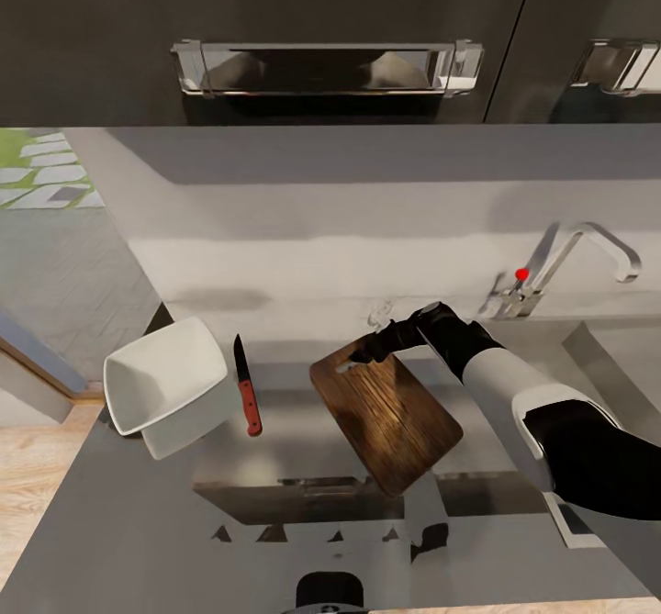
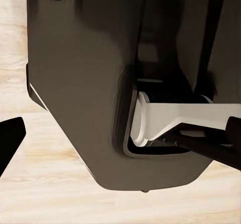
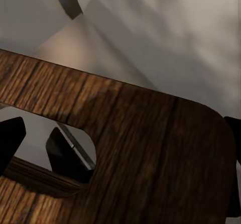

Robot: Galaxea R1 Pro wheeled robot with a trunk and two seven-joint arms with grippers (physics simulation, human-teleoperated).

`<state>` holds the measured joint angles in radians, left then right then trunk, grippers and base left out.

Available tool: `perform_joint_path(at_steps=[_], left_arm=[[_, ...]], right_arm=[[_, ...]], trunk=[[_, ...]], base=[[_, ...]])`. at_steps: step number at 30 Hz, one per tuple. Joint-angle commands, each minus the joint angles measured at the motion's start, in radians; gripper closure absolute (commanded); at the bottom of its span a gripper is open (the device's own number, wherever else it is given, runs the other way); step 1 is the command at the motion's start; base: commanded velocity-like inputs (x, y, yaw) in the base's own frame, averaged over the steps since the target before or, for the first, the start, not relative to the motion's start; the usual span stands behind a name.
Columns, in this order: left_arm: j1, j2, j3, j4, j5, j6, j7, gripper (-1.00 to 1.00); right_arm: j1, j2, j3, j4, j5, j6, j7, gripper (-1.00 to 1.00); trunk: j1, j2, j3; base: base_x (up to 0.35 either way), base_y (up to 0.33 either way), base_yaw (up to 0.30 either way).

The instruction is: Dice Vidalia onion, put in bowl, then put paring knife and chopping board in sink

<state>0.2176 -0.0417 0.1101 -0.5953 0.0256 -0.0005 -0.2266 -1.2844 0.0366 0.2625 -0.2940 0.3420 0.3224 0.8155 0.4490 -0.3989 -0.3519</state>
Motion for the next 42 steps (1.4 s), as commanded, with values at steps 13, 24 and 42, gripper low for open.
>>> perform_joint_path(at_steps=[13, 24, 42], left_arm=[[0.0, -0.001, 0.006, -0.001, 0.003, 0.001, -0.008, -1.0], [0.002, 0.002, 0.011, 0.002, 0.002, 0.004, -0.007, -1.0], [0.002, 0.012, 0.013, 0.046, 0.002, -0.045, -0.007, -1.0]], right_arm=[[0.0, 0.0, 0.005, 0.002, 0.014, 0.01, 0.004, 1.0], [0.0, 0.013, 0.0, 0.005, 0.012, 0.011, 0.009, 1.0], [0.0, 0.005, -0.02, 0.016, -0.024, 0.001, 0.005, 1.0]], trunk=[[0.001, -0.001, -0.002], [0.001, -0.001, -0.002], [0.001, -0.001, -0.002]], base=[[0.0, 0.0, 0.0], [0.0, 0.0, 0.0], [0.0, 0.0, 0.0]])
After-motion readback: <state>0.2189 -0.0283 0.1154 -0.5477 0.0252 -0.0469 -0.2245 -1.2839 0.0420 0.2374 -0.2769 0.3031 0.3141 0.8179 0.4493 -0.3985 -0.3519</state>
